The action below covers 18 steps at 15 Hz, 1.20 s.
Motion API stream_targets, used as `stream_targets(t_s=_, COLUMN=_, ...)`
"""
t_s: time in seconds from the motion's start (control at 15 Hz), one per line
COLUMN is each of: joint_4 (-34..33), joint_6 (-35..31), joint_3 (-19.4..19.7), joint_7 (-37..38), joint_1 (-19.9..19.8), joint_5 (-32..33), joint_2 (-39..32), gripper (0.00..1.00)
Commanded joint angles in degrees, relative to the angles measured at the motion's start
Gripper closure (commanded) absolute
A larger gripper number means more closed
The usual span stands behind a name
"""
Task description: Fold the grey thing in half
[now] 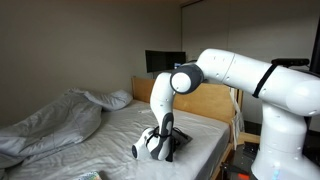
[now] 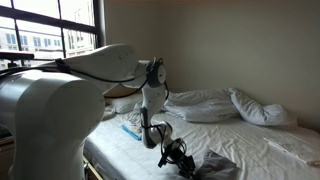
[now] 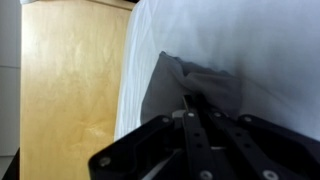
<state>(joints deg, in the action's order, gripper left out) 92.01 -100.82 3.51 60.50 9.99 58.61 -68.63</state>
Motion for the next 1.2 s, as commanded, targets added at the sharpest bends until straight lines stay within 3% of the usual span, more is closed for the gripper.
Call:
stream_targets(t_s=0.0, joint_4=8.8, joint_6=-4.3, joint_3=4.1, joint_7=0.2, joint_1=-4.1, joint_5=3.3, joint_2=3.9, gripper=0.91)
stream_targets(t_s=0.07, joint_4=6.4, joint_6=-2.3, joint_3=4.6, joint_7=-0.4, joint_1=-3.2, joint_5=3.3, joint_2=2.6, gripper=0.91)
stream_targets(t_s=0.67, joint_4=6.6, joint_6=-4.5, joint_3=5.5, joint_7=1.3, joint_1=-6.3, joint_5=9.0, joint_2=2.7, gripper=0.91)
stream_targets(t_s=1.13, joint_4=18.7, joint_6=-18.6, joint_3=1.8, joint_7=2.5, joint_1=-6.5, joint_5=13.5, joint_2=17.5, gripper=0.91)
